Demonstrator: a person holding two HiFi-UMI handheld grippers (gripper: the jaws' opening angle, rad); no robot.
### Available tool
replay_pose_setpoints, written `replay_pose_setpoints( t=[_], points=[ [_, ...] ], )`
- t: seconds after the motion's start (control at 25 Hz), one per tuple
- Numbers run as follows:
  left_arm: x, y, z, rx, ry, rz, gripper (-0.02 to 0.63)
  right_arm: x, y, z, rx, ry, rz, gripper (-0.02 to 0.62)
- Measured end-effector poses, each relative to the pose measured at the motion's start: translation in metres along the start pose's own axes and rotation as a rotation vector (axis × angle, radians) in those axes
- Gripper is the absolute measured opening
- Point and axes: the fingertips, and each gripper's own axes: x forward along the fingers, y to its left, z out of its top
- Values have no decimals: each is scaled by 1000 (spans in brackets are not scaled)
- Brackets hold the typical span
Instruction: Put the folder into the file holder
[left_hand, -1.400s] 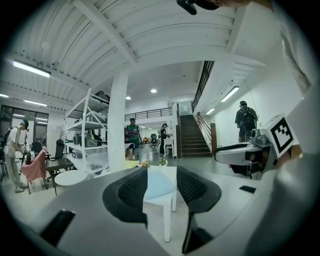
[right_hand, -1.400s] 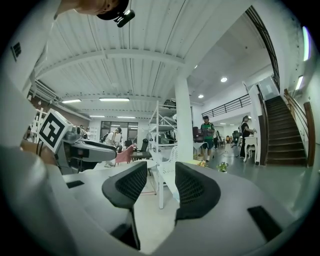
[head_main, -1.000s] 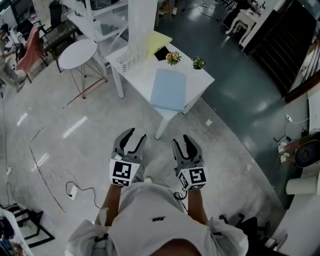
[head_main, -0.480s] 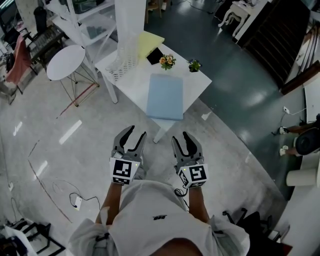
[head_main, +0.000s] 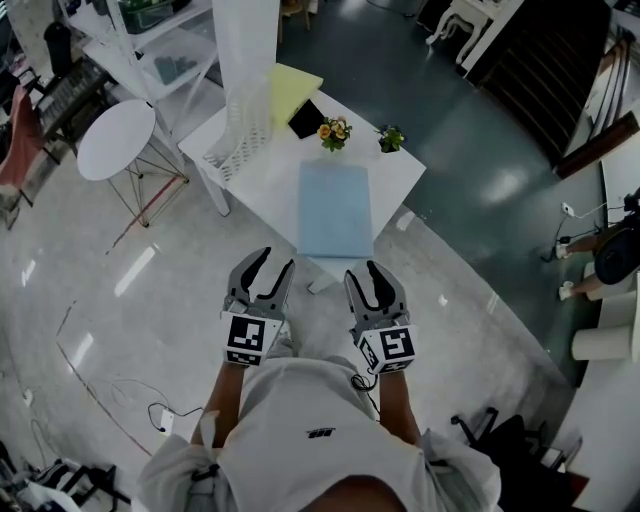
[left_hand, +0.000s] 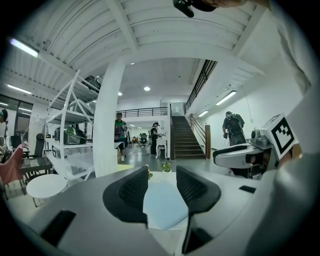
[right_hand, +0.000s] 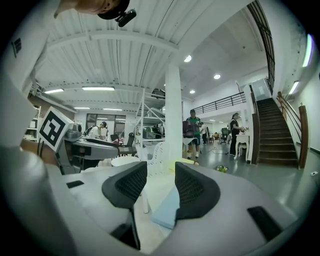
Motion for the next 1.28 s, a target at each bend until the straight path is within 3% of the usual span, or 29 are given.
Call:
replay_pose_setpoints(
  t=[0.32, 0.68, 1.28],
  points=[
    [37, 38, -8, -5, 14, -55, 189, 46, -6, 0, 7, 17, -54, 175],
    [84, 46, -16, -13, 36, -117, 186, 77, -33, -9, 29, 53, -99, 175],
    [174, 55, -25, -41, 94, -71, 186, 141, -105, -13, 42, 96, -28, 175]
  ],
)
